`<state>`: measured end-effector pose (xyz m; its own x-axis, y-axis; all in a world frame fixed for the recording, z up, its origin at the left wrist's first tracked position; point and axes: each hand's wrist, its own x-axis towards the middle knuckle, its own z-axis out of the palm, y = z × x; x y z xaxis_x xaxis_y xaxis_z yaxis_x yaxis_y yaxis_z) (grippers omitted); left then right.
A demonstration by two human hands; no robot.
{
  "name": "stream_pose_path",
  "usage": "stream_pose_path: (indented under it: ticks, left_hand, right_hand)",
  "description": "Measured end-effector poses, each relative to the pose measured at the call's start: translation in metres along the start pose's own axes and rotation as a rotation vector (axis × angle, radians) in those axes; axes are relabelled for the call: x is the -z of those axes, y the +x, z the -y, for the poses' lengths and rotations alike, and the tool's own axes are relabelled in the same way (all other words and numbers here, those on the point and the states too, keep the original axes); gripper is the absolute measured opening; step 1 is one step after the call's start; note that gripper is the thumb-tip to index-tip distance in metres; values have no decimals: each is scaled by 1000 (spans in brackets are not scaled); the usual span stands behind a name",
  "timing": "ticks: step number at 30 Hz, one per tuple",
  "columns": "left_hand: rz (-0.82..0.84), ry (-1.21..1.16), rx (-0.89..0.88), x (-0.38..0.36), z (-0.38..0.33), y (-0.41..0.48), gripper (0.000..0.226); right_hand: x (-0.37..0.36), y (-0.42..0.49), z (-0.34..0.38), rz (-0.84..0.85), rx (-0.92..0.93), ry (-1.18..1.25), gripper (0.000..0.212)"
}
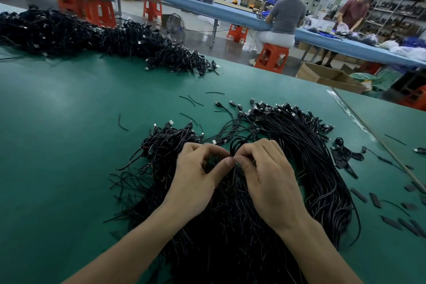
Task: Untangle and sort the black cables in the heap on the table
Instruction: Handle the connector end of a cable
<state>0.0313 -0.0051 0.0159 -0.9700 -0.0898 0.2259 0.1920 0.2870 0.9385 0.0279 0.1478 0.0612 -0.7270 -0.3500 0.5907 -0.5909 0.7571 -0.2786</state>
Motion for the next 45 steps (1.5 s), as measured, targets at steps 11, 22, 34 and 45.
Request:
stream_pose_path:
  ticks: [11,22,34,45]
  left_hand:
    - [132,-667,168,-3,-17,-3,30]
    - [68,-764,35,8,-28,0,37]
    - [2,-341,60,0,-6,-1,23]
    - [135,-857,225,7,-25,2,42]
  right_hand:
    - [-16,-9,15,-132,-305,465,13]
    - [-15,-6,8,61,-443,677,9]
    - [-9,-3,10,-62,-359,693,10]
    - [-11,-8,6,102,-391,600,13]
